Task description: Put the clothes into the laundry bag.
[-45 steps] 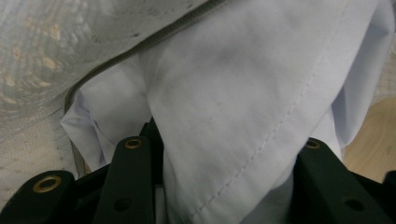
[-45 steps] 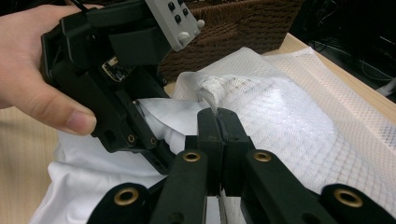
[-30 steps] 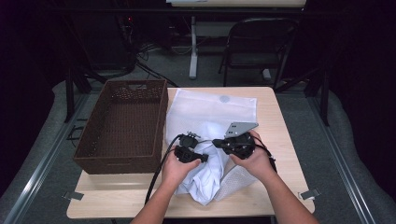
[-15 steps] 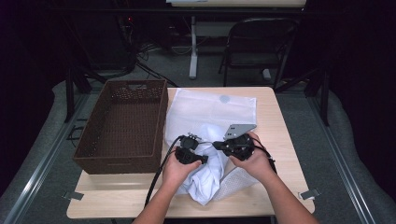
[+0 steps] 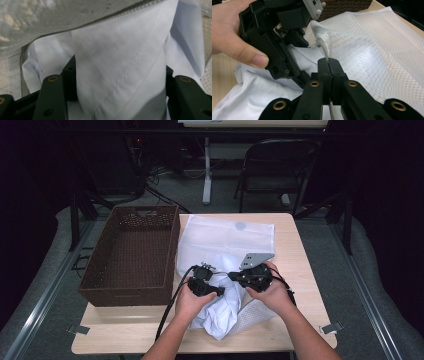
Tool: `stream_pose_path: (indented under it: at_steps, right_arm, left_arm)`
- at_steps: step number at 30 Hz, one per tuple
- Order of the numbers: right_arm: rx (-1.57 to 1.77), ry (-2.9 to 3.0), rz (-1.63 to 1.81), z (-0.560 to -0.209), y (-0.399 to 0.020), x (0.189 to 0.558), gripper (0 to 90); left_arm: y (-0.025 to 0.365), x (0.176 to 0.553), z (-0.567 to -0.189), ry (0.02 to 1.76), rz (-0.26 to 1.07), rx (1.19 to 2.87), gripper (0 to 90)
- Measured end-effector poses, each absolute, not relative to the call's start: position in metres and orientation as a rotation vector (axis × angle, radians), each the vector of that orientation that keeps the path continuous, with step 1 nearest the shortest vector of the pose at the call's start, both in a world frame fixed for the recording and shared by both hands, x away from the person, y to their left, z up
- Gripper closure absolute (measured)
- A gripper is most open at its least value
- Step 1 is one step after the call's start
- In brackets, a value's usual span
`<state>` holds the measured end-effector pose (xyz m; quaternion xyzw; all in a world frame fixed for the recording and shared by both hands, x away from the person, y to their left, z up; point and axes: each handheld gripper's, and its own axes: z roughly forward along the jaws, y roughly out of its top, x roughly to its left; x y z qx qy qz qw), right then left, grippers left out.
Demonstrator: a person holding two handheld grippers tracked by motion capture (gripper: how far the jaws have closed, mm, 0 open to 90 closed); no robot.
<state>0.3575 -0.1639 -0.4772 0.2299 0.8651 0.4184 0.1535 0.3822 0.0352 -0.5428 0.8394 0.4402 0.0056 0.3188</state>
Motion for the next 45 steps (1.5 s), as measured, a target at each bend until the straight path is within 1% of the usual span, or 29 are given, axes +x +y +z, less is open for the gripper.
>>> stream_pose_path:
  at_steps: [3,6,13,20,28,32,36,38,45]
  right_arm:
    - [0.66,2.482,1.202,-0.478,-0.165,0.358,89.2]
    - [0.667,2.481,1.207,-0.477,-0.165,0.358,89.2]
    - [0.67,2.477,1.21,-0.477,-0.165,0.358,89.2]
    - [0.672,2.473,1.215,-0.476,-0.166,0.358,89.2]
    - [0.669,2.471,1.214,-0.476,-0.166,0.357,89.2]
    - [0.664,2.471,1.216,-0.475,-0.166,0.356,89.2]
    - [0.66,2.472,1.216,-0.475,-0.167,0.356,89.1]
    - [0.659,2.471,1.219,-0.474,-0.167,0.355,89.1]
    - [0.65,2.474,1.21,-0.474,-0.165,0.354,89.1]
  left_arm:
    - [0.035,0.381,-0.54,1.153,0.021,2.2,36.3]
    - [0.036,0.379,-0.534,1.142,0.035,2.198,34.8]
    - [0.042,0.372,-0.52,1.125,0.046,2.152,34.8]
    - [0.05,0.36,-0.504,1.079,0.062,2.162,34.8]
    - [0.059,0.348,-0.497,1.061,0.085,2.17,34.8]
    - [0.06,0.343,-0.498,1.041,0.11,2.201,34.8]
    - [0.063,0.337,-0.503,1.029,0.108,2.237,34.8]
    - [0.065,0.336,-0.506,1.032,0.121,2.233,34.8]
    - [0.072,0.331,-0.516,1.043,0.103,2.226,34.8]
